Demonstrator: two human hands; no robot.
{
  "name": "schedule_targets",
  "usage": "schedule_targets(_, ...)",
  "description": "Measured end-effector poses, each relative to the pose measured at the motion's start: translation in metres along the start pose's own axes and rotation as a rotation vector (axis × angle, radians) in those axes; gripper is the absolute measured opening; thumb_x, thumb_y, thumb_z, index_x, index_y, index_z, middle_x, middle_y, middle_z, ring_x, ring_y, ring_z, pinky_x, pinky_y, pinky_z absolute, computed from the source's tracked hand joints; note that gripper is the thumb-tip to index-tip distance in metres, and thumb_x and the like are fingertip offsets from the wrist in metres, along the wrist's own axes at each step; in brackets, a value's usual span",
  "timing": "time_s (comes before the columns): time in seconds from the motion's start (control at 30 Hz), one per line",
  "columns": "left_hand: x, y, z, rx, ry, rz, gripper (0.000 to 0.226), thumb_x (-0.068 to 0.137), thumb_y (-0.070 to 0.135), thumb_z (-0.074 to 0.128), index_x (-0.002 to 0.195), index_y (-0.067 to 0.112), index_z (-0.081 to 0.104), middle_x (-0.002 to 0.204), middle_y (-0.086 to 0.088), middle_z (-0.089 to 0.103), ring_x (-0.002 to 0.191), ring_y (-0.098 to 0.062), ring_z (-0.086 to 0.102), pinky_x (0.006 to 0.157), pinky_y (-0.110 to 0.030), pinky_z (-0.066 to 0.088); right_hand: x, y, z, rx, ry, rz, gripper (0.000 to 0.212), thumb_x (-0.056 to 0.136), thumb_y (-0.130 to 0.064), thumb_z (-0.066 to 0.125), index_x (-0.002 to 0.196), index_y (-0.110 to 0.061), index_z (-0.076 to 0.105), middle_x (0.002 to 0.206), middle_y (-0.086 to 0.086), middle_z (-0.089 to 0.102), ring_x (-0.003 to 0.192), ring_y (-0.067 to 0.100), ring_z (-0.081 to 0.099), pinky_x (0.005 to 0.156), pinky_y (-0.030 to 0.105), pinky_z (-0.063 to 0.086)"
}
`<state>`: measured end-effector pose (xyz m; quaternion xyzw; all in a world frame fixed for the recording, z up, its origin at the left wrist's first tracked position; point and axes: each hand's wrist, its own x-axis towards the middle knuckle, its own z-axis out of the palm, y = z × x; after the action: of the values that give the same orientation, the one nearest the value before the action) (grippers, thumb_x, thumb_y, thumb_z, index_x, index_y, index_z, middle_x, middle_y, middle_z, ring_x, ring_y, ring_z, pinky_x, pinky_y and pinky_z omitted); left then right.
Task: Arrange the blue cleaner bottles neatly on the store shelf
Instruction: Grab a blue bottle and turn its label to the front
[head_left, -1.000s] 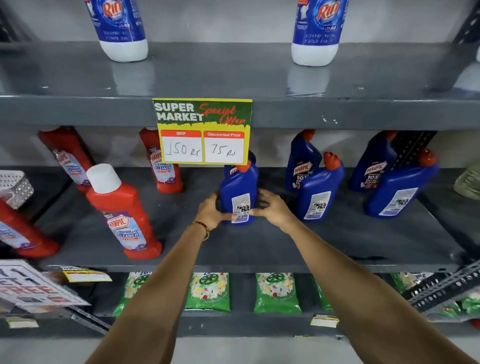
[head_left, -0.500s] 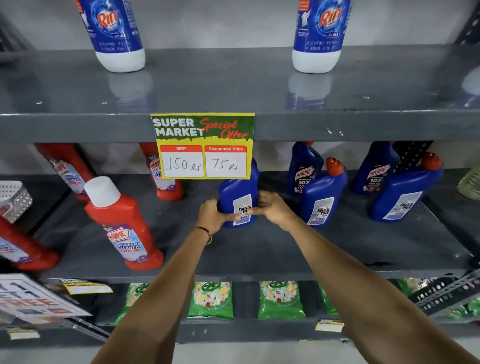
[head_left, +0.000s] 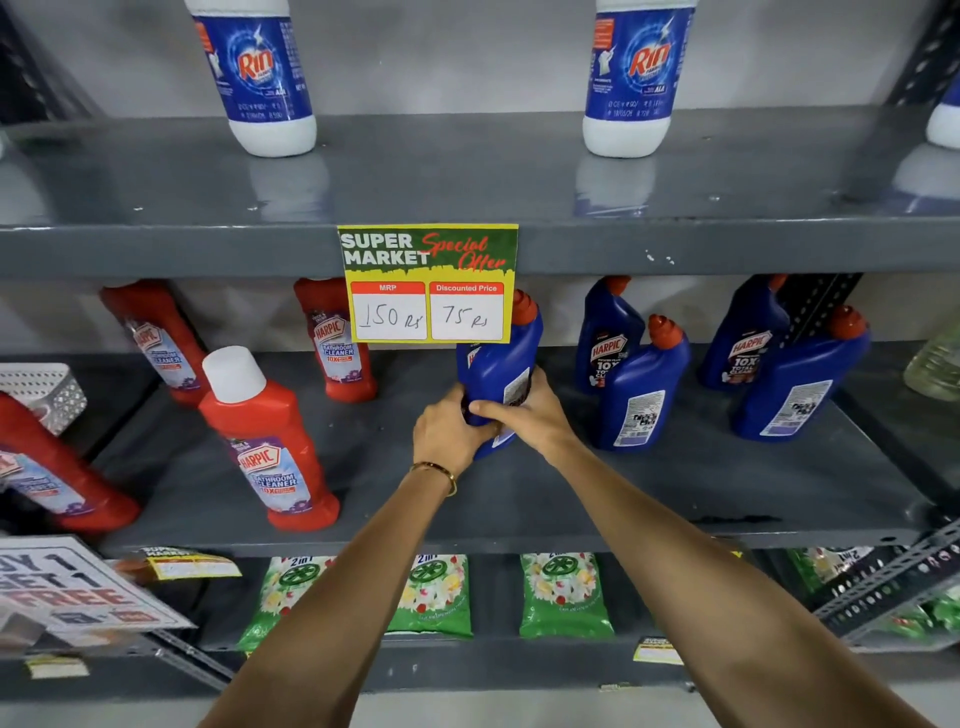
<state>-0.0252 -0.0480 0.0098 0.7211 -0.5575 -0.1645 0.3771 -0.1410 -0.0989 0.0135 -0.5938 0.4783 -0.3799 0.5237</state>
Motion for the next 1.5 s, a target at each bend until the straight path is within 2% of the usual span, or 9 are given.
schedule_targets(0.1, 0.007, -0.009, -0.014, -0.351, -0.258, -0.073, 0.049, 0.053, 0.028, 0.085, 0.091, 0.020, 0.057, 0.091, -0.002, 0.067, 0.089, -0.023, 0.066, 0.076, -0.032, 0.055, -0.004, -0.001, -0.008, -0.012, -0.026, -0.020, 0.083, 0.051, -0.027, 0.086, 0.122, -0.021, 0.045, 0.115, 0.000, 0.065, 0.102, 0.016, 0.063, 0.091, 0.038, 0.052)
schedule_targets(0.23, 0.017, -0.023, -0.034, -0.624, -0.517, -0.225, 0.047, 0.073, 0.008, 0.072, 0.117, 0.014, 0.054, 0.115, -0.006, 0.063, 0.113, -0.023, 0.058, 0.093, -0.033, 0.050, -0.007, -0.007, -0.019, 0.020, -0.164, -0.032, 0.073, 0.055, -0.022, 0.085, 0.119, -0.021, 0.051, 0.115, -0.002, 0.065, 0.106, 0.015, 0.062, 0.090, 0.032, 0.051)
schedule_targets(0.37, 0.014, -0.031, -0.036, -0.860, -0.735, -0.324, 0.055, 0.077, 0.013, 0.067, 0.128, 0.014, 0.048, 0.113, -0.002, 0.067, 0.101, -0.016, 0.065, 0.084, -0.031, 0.058, -0.011, -0.015, -0.027, 0.088, -0.364, -0.003, 0.056, 0.068, -0.007, 0.076, 0.119, -0.012, 0.054, 0.116, 0.005, 0.066, 0.110, 0.021, 0.062, 0.096, 0.034, 0.049)
schedule_targets(0.53, 0.005, -0.035, -0.025, -1.022, -0.911, -0.310, 0.077, 0.047, 0.030, 0.089, 0.116, 0.019, 0.058, 0.103, 0.001, 0.074, 0.094, -0.016, 0.069, 0.079, -0.035, 0.059, -0.014, -0.021, -0.034, 0.139, -0.543, 0.032, 0.042, 0.070, -0.006, 0.068, 0.110, -0.017, 0.059, 0.105, 0.001, 0.067, 0.104, 0.017, 0.062, 0.097, 0.034, 0.048)
schedule_targets(0.63, 0.004, -0.036, -0.023, -1.048, -0.901, -0.317, 0.066, 0.045, 0.026, 0.090, 0.105, 0.015, 0.065, 0.095, -0.001, 0.076, 0.089, -0.016, 0.071, 0.080, -0.035, 0.059, -0.015, -0.021, -0.032, 0.189, -0.578, 0.040, 0.043, 0.068, -0.006, 0.069, 0.107, -0.022, 0.061, 0.102, -0.001, 0.067, 0.098, 0.013, 0.064, 0.087, 0.024, 0.052)
schedule_targets(0.8, 0.005, -0.031, -0.024, -0.876, -0.780, -0.331, 0.033, 0.077, 0.010, 0.067, 0.108, 0.013, 0.060, 0.091, 0.000, 0.075, 0.080, -0.014, 0.070, 0.076, -0.032, 0.060, -0.013, -0.020, -0.041, 0.186, -0.552, 0.071, 0.033, 0.079, -0.004, 0.062, 0.107, -0.021, 0.065, 0.102, -0.003, 0.070, 0.099, 0.013, 0.065, 0.088, 0.026, 0.053)
schedule_targets(1.0, 0.004, -0.030, -0.008, -0.793, -0.520, -0.421, 0.051, 0.073, 0.007, 0.072, 0.118, 0.009, 0.048, 0.118, -0.010, 0.061, 0.095, -0.020, 0.064, 0.070, -0.030, 0.061, -0.010, -0.013, -0.036, 0.064, -0.356, 0.065, 0.037, 0.083, -0.012, 0.065, 0.119, -0.017, 0.058, 0.113, 0.003, 0.065, 0.111, 0.021, 0.060, 0.090, 0.032, 0.052)
schedule_targets(1.27, 0.011, -0.035, 0.009, -0.480, -0.244, -0.384, 0.055, 0.055, 0.005, 0.085, 0.104, 0.003, 0.061, 0.110, -0.016, 0.068, 0.098, -0.030, 0.065, 0.090, -0.048, 0.053, -0.008, -0.006, -0.031, 0.000, -0.238, 0.045, 0.057, 0.082, 0.005, 0.060, 0.135, -0.010, 0.042, 0.127, 0.015, 0.059, 0.112, 0.019, 0.056, 0.089, 0.030, 0.050)
schedule_targets(1.5, 0.009, -0.034, 0.015, -0.317, -0.182, -0.334, 0.055, 0.056, 0.005, 0.084, 0.106, 0.002, 0.060, 0.108, -0.018, 0.069, 0.099, -0.032, 0.064, 0.088, -0.041, 0.053, -0.005, 0.009, -0.028, -0.044, -0.213, 0.052, 0.054, 0.083, 0.013, 0.052, 0.132, -0.007, 0.042, 0.132, 0.017, 0.055, 0.120, 0.023, 0.053, 0.095, 0.034, 0.046)
